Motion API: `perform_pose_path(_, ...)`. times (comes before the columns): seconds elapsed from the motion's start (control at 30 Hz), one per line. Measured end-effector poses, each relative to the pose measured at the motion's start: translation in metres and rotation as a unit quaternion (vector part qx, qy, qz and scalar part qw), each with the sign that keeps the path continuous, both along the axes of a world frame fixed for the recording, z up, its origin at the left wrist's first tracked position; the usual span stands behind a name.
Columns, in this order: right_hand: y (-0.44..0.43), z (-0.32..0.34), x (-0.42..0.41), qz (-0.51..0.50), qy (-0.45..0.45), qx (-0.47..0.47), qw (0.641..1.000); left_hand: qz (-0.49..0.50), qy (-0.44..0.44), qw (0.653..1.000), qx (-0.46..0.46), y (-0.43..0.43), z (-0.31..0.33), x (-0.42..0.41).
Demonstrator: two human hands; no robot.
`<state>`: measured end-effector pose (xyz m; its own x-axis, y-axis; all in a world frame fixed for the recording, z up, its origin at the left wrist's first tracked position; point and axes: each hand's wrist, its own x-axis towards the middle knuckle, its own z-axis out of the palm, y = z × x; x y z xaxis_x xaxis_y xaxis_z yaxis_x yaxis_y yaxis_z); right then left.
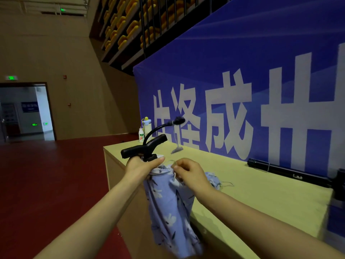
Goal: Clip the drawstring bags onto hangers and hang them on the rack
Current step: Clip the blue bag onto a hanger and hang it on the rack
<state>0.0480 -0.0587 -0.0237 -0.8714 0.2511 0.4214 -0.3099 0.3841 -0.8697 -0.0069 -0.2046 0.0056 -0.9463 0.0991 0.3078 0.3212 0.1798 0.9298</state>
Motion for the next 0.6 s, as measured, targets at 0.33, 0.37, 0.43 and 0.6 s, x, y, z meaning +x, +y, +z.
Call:
perform_pose_path(0.33,-0.004,0.05,0.029,0.131,-0.032,-0.295,0.946,0.192,0.113,0.964,-0.145,-0.004,0.022,0.039)
perform_pose_path(0.37,-0.001,0.053,0.033,0.123,-0.033,-0.26,0.957,0.198,0.118,0.962,-0.145,-0.004,0.026,0.044)
perform_pose_path(0.43,0.007,0.06,0.044,0.093,-0.033,-0.177,0.979,0.198,0.133,0.961,-0.139,-0.002,0.036,0.054)
perform_pose_path(0.6,0.027,0.075,0.074,-0.116,0.027,0.144,0.982,0.178,0.179,0.955,-0.158,0.015,0.066,0.081)
